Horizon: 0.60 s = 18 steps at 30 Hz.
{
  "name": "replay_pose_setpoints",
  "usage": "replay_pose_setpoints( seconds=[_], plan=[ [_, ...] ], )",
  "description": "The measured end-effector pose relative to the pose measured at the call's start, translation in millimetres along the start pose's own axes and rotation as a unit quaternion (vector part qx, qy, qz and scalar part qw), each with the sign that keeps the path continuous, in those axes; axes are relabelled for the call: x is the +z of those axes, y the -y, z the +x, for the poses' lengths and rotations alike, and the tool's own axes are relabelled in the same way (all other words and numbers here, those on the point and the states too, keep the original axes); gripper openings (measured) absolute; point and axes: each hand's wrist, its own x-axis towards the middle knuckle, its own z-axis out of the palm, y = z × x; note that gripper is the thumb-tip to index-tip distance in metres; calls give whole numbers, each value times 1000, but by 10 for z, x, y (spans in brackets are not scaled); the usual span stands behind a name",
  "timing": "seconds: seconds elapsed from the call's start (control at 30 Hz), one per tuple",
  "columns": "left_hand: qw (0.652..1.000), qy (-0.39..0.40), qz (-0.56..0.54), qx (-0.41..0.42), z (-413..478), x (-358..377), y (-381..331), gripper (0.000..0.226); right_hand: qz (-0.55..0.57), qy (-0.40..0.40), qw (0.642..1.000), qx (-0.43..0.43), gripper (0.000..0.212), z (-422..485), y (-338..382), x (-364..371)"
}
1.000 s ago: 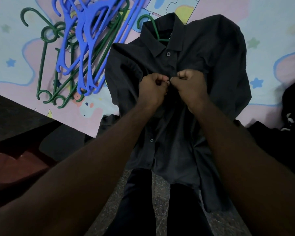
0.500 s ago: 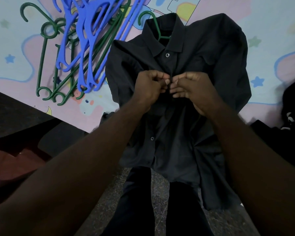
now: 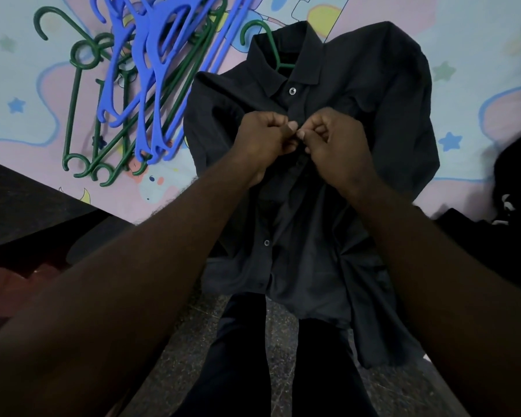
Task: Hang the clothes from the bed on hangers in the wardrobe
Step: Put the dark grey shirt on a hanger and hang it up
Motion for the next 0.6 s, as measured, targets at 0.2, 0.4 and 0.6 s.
replay_pose_setpoints(
  seconds=[0.2,0.4,0.6],
  plan=[
    [992,24,82,95,117,52,-95,27,302,150,916,218,15,162,1,-226],
    [974,-134,144,109,295,33,-18,14,223,-43,959,167,11,270,62,-279],
    [958,-127,228,116,-161,150,463,14,-15,-75,994,83,11,-132,-236,-46]
  ],
)
